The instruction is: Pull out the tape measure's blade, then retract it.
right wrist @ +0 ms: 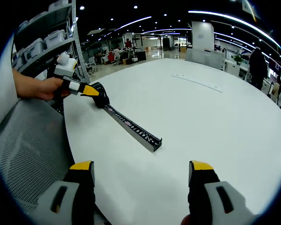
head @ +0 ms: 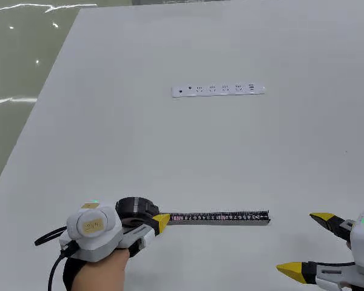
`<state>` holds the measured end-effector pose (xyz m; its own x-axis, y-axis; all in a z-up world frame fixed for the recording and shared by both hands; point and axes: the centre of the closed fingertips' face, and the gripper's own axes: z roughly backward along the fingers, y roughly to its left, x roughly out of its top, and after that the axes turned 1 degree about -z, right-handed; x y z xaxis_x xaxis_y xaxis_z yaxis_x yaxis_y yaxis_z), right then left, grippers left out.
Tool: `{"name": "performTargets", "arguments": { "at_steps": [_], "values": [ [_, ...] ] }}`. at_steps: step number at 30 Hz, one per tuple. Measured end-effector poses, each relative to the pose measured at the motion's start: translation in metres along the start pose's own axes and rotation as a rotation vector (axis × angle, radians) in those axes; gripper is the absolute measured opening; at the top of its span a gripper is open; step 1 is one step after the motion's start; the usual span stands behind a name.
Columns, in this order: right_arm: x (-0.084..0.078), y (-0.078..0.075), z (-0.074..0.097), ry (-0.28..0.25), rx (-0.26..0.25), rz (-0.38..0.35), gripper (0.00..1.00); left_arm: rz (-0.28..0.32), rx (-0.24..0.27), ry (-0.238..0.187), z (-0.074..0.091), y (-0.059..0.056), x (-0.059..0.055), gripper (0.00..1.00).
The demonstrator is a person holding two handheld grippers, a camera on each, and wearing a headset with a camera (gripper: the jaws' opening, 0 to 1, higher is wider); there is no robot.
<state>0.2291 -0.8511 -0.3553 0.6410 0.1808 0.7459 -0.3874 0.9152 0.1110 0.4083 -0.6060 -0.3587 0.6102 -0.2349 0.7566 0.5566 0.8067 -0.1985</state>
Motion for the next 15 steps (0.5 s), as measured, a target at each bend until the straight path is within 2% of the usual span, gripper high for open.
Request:
{"name": "performTargets", "arguments": {
  "at_steps": [9,13,15],
  "values": [
    [0.003,0.005,-0.012,0.000,0.039,0.019,0.81,0.013,0.065,-0.019,-0.003,0.007,-0.001,0.72],
    [0.002,0.004,-0.016,0.004,0.047,0.022,0.81,0.016,0.093,-0.023,-0.002,0.006,-0.003,0.71],
    [0.003,0.005,-0.016,0.004,0.051,0.019,0.81,0.008,0.117,-0.037,0.000,0.010,-0.001,0.68]
  ]
}}
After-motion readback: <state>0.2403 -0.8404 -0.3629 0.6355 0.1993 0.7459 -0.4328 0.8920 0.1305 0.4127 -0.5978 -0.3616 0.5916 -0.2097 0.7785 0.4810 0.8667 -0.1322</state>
